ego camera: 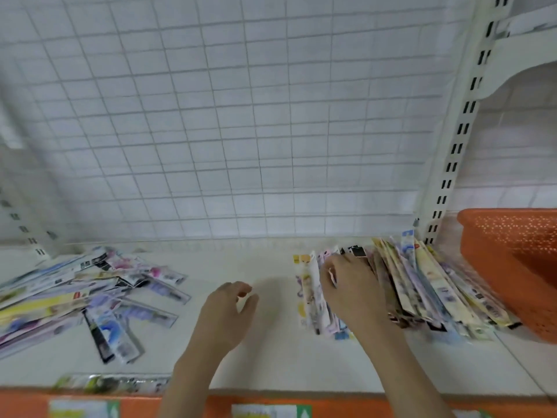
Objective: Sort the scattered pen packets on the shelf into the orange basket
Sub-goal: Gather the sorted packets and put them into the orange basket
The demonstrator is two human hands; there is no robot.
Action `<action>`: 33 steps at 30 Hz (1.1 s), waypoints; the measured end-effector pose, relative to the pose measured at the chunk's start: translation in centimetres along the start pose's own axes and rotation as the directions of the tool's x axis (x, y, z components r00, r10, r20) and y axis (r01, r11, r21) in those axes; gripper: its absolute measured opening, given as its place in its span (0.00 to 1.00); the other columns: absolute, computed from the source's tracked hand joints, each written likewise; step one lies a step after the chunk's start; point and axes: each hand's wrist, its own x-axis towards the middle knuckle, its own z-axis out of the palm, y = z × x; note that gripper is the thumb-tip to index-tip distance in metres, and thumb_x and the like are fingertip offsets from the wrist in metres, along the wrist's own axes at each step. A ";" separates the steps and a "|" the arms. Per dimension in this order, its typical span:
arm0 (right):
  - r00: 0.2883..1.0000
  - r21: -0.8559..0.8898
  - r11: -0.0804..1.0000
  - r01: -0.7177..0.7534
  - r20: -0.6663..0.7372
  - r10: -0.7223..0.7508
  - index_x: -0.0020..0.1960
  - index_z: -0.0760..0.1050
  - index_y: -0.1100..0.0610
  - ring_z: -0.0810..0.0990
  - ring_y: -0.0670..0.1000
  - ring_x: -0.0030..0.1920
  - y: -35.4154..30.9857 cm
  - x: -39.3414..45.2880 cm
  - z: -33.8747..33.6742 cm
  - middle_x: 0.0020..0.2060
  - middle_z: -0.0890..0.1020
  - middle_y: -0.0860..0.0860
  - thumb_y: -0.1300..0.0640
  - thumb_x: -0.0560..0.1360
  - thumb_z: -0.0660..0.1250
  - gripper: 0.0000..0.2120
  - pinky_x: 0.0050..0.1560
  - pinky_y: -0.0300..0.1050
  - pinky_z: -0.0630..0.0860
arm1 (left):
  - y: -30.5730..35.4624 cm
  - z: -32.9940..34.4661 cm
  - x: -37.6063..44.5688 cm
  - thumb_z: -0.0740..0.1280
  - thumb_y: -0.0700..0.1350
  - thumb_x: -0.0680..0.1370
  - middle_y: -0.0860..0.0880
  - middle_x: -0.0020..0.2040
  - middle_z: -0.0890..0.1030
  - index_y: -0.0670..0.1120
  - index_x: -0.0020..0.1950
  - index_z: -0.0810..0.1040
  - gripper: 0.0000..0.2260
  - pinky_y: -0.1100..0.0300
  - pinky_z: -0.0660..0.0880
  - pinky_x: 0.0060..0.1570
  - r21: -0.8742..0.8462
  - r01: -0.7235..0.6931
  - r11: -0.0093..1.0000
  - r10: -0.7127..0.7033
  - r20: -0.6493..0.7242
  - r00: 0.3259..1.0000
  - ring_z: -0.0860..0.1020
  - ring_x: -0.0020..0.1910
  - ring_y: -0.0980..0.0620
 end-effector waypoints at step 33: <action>0.923 -0.153 0.988 0.019 0.383 0.041 0.36 0.72 0.53 0.76 0.53 0.48 -31.1 -0.7 15.6 0.39 0.74 0.49 0.50 0.77 0.60 0.13 0.38 0.43 0.65 | -31.1 -23.0 0.5 0.64 0.43 0.78 0.56 0.28 0.76 0.50 0.43 0.76 0.05 0.65 0.68 0.29 -0.117 0.061 0.991 -0.087 -0.227 0.970 0.75 0.26 0.52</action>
